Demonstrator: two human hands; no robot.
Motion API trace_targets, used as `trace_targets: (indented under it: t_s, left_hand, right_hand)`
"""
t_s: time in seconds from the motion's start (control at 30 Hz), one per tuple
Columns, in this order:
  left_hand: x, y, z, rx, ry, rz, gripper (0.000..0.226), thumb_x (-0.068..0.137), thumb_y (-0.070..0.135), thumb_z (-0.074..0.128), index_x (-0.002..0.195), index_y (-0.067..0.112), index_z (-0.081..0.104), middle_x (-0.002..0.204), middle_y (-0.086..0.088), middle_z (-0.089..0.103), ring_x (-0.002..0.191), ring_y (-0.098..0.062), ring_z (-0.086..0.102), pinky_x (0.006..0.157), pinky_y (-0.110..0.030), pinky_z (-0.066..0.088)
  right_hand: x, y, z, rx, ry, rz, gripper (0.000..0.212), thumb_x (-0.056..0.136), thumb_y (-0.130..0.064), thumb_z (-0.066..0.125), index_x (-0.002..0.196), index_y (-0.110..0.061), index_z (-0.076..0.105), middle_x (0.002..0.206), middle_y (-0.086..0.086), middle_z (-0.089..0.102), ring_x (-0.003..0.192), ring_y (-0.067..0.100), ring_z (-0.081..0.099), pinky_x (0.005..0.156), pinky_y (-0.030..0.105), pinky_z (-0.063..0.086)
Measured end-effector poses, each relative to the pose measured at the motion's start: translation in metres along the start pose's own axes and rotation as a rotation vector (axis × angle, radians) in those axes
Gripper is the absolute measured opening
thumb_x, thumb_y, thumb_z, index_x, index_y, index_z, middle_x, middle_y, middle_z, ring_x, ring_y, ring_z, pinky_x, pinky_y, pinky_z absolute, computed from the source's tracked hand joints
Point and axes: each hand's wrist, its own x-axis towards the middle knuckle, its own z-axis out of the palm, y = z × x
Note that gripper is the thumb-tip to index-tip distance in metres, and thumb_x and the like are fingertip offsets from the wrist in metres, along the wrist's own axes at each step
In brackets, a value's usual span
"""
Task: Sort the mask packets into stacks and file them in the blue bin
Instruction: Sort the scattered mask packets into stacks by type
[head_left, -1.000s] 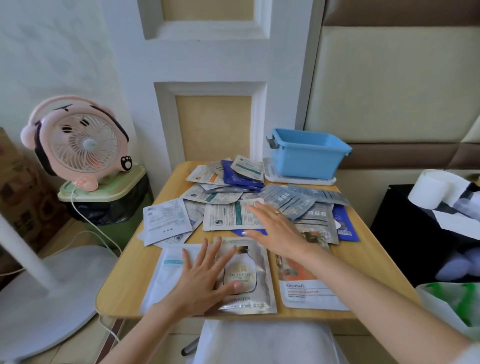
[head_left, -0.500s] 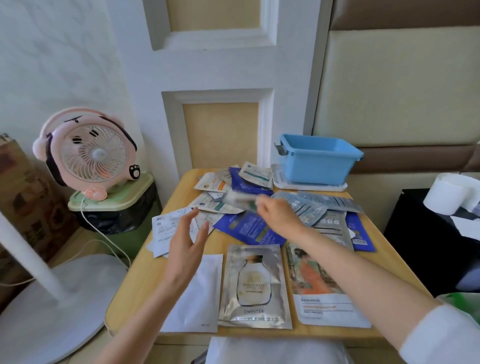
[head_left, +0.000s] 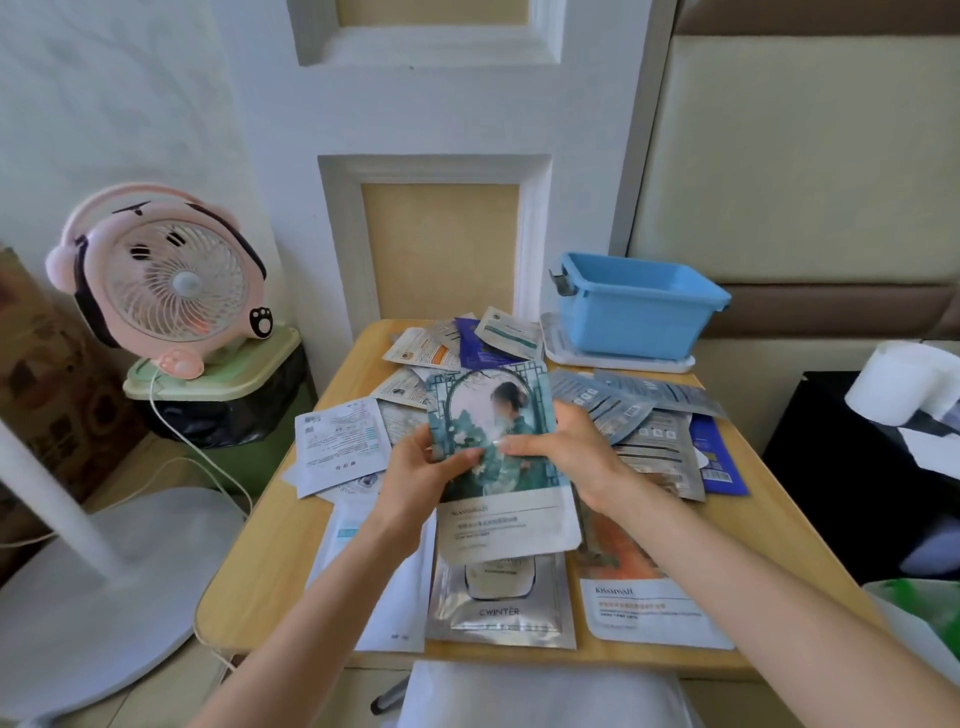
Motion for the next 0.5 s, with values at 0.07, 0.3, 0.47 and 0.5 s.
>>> trace_targets:
  t_s: [0.07,0.3,0.47,0.5]
  left_hand:
    - [-0.001,0.0,-0.002,-0.004,0.058,-0.007,0.012,0.084,0.0,0.064,0.094,0.003,0.059,0.077,-0.007,0.073,0.066,-0.019,0.071,0.059,-0.029,0.057]
    - [-0.004,0.002,-0.035,-0.147,0.256,-0.106,0.021,0.097,0.017,0.048,0.08,0.005,0.054,0.055,-0.004,0.064,0.039,-0.01,0.056,0.039,-0.018,0.046]
    - [-0.001,0.008,-0.055,-0.324,0.338,-0.19,0.031,0.099,0.026,0.043,0.073,0.01,0.045,0.029,0.004,0.044,0.02,-0.003,0.037,0.026,-0.008,0.025]
    - [-0.002,0.01,-0.054,-0.31,0.344,-0.191,0.03,0.099,0.026,0.045,0.073,0.011,0.046,0.03,0.004,0.047,0.021,-0.004,0.04,0.027,-0.009,0.027]
  right_hand:
    - [-0.001,-0.004,0.002,-0.076,0.005,-0.009,0.012,0.082,-0.009,0.07,0.092,-0.006,0.065,0.088,0.007,0.071,0.076,0.015,0.068,0.067,0.024,0.052]
    - [0.026,-0.012,-0.048,-0.116,0.388,-0.054,0.016,0.095,-0.01,0.05,0.103,-0.011,0.063,0.08,0.008,0.069,0.054,0.016,0.06,0.051,0.022,0.054]
    - [0.036,0.0,-0.072,-0.154,0.4,-0.018,0.016,0.095,-0.008,0.049,0.103,-0.009,0.063,0.086,0.009,0.068,0.058,0.018,0.061,0.053,0.023,0.054]
    - [0.036,0.002,-0.072,-0.167,0.389,-0.015,0.016,0.095,-0.008,0.049,0.102,-0.01,0.063,0.086,0.009,0.068,0.059,0.018,0.061,0.053,0.023,0.054]
